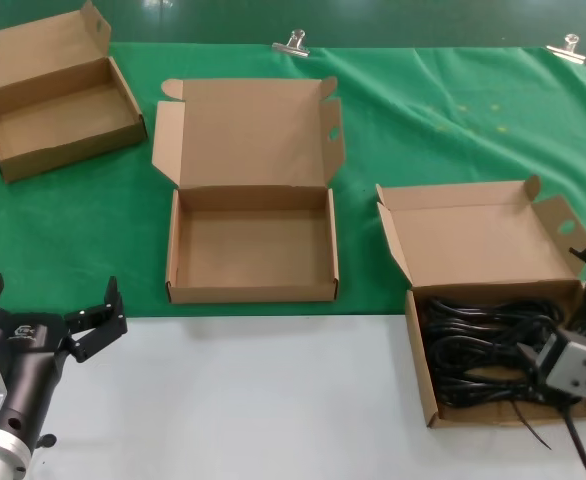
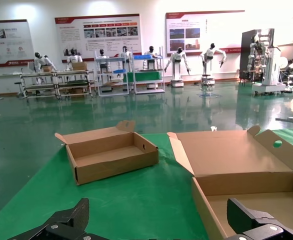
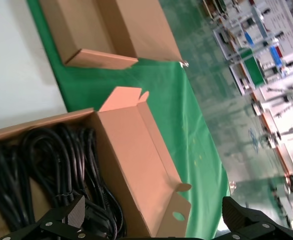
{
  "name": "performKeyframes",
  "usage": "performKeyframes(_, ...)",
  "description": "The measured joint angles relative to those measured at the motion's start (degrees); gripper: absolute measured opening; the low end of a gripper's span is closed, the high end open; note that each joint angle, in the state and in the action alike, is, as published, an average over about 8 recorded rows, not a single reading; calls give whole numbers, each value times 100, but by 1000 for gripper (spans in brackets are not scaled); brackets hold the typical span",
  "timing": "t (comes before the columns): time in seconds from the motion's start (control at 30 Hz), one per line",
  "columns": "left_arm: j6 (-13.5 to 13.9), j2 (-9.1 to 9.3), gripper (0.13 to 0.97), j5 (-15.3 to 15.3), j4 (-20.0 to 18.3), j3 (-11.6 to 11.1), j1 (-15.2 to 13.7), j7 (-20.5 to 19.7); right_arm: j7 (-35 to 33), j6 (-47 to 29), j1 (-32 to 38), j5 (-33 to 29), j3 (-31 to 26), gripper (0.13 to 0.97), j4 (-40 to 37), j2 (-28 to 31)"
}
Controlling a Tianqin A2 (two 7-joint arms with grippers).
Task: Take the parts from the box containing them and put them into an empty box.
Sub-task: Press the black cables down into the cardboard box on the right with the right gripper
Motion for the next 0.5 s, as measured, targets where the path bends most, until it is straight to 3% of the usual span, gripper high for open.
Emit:
performKeyframes(0.23, 0, 0, 966, 0, 0, 0, 0, 0, -512, -120, -141, 3, -11, 966, 160, 88)
performKeyframes(0.5, 0, 0, 966, 0, 0, 0, 0, -1, -1146, -244, -218, 4, -13, 966, -166, 7)
